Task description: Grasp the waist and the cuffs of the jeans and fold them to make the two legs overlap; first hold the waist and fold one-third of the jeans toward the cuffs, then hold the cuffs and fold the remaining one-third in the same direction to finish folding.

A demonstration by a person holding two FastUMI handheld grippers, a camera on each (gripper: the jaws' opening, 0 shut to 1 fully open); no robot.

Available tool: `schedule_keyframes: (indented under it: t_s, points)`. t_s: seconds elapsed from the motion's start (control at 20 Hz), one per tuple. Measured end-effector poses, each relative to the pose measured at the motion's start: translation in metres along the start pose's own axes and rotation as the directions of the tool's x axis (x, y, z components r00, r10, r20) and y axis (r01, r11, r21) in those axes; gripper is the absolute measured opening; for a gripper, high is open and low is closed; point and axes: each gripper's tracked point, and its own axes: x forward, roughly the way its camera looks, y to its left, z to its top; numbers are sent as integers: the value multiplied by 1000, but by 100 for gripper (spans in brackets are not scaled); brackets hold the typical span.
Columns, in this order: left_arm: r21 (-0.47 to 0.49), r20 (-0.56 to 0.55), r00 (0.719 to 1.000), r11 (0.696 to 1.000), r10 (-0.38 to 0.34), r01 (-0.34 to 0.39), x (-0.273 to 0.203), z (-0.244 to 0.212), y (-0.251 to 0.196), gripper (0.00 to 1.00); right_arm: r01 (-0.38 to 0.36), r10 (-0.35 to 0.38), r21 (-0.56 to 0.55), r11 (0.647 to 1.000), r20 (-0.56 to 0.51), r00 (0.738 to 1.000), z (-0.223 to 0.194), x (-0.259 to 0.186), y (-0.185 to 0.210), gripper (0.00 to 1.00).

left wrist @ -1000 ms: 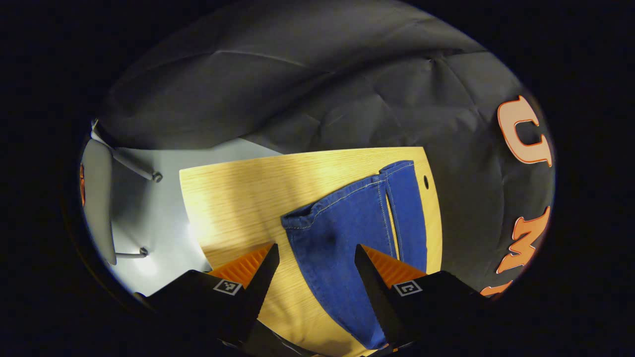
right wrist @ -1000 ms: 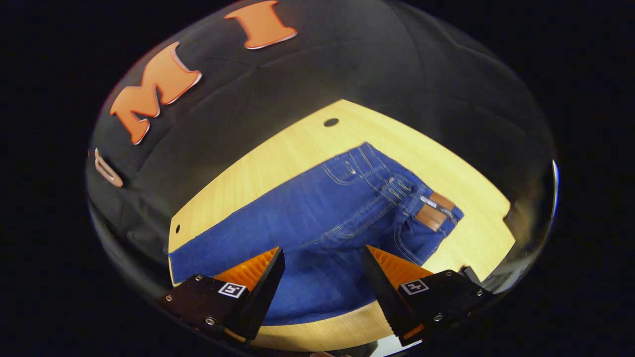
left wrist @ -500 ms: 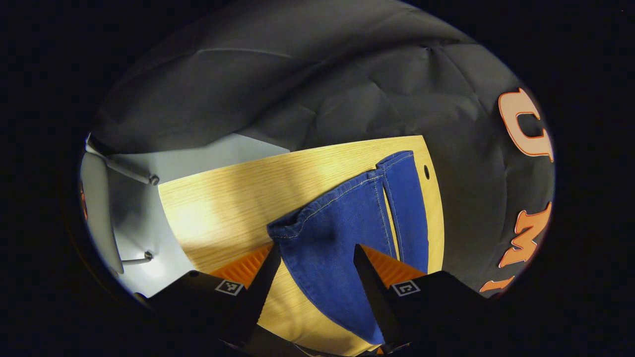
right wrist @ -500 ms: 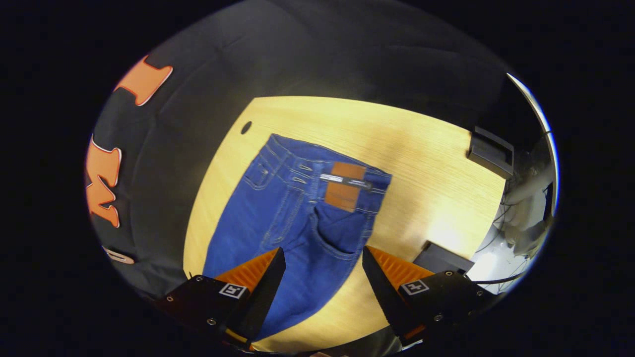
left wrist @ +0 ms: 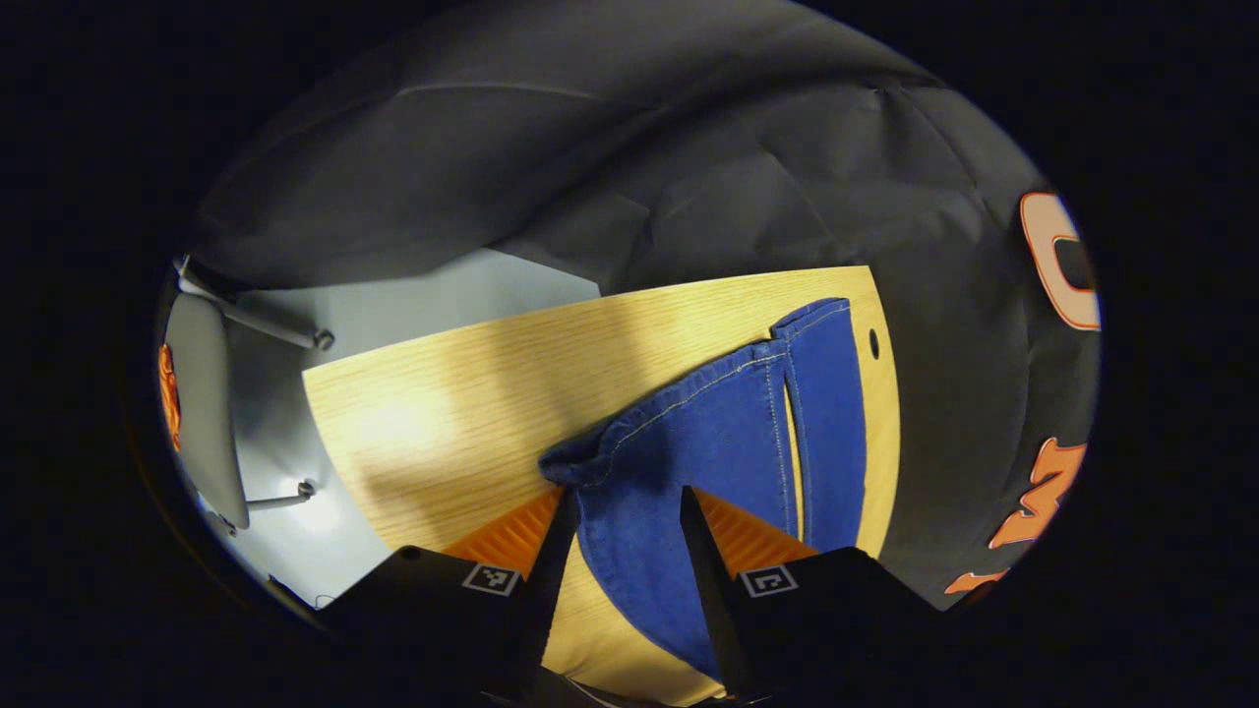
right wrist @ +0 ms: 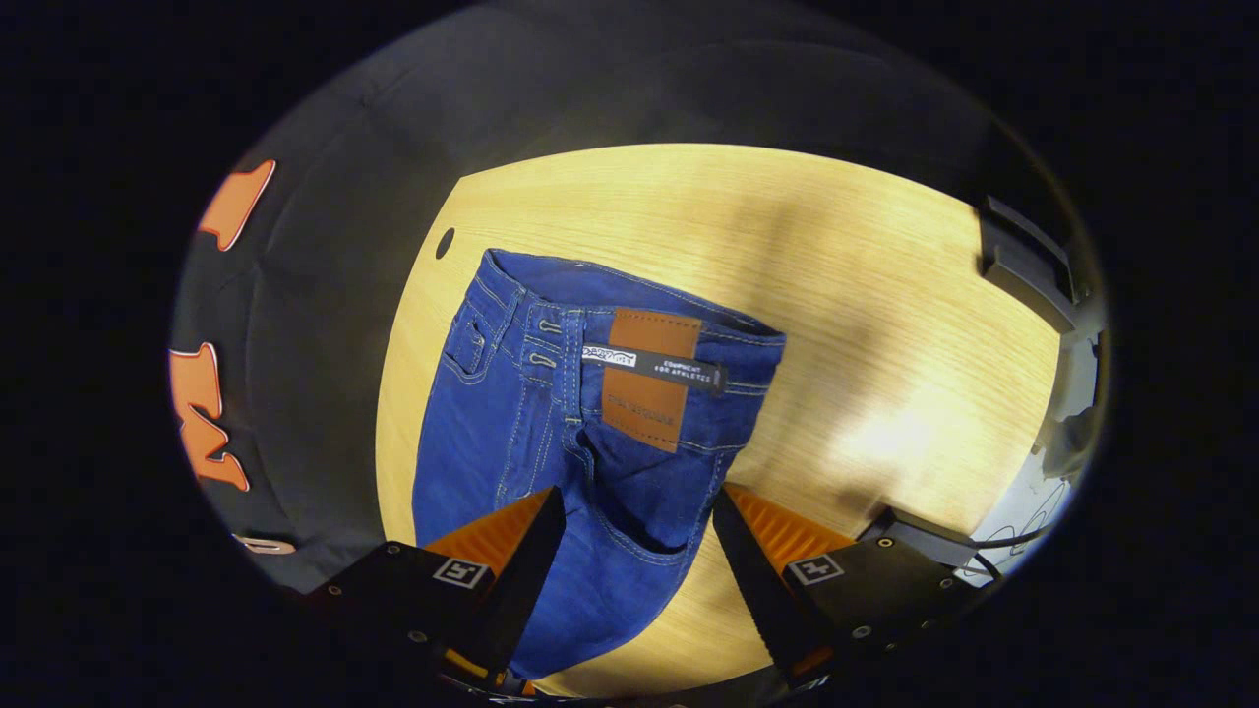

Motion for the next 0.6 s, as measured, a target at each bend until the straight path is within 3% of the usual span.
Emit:
schedule_keyframes:
  t_s: [0.15, 0.25, 0.35, 0.4, 0.45, 0.5, 0.55, 0.6]
  points:
    - [-29, -9, 1000, 1000, -8, 7, 10, 1, 1, 65, -12, 14, 64, 998, -22, 1000, 2, 7, 0, 90]
    - [-57, 5, 998, 997, -56, 56, 17, 2, -9, 32, -7, 9, 77, 997, -25, 1000, 2, 9, -4, 79]
    - [-58, 9, 994, 992, -113, 113, 21, -1, -21, 31, 6, -4, 89, 996, -20, 1000, 1, 10, -10, 58]
    - [-47, 24, 994, 993, -105, 106, 22, 2, -16, 31, 14, -12, 111, 994, -19, 1000, -1, 12, -12, 54]
    - [-78, 36, 992, 990, -119, 121, 26, 1, -17, 31, 10, -7, 135, 991, -18, 1000, 1, 14, -12, 43]
    - [-78, 35, 990, 987, -135, 137, 31, -2, -22, 5, 10, -8, 158, 987, -14, 1000, 1, 17, -13, 37]
    - [-79, 54, 988, 985, -146, 150, 26, 0, -21, 5, 6, -4, 154, 988, -12, 1000, 0, 16, -9, 27]
    - [-67, 53, 988, 986, -146, 150, 26, -3, -20, 5, 7, -5, 167, 986, -8, 1000, 2, 6, -9, 26]
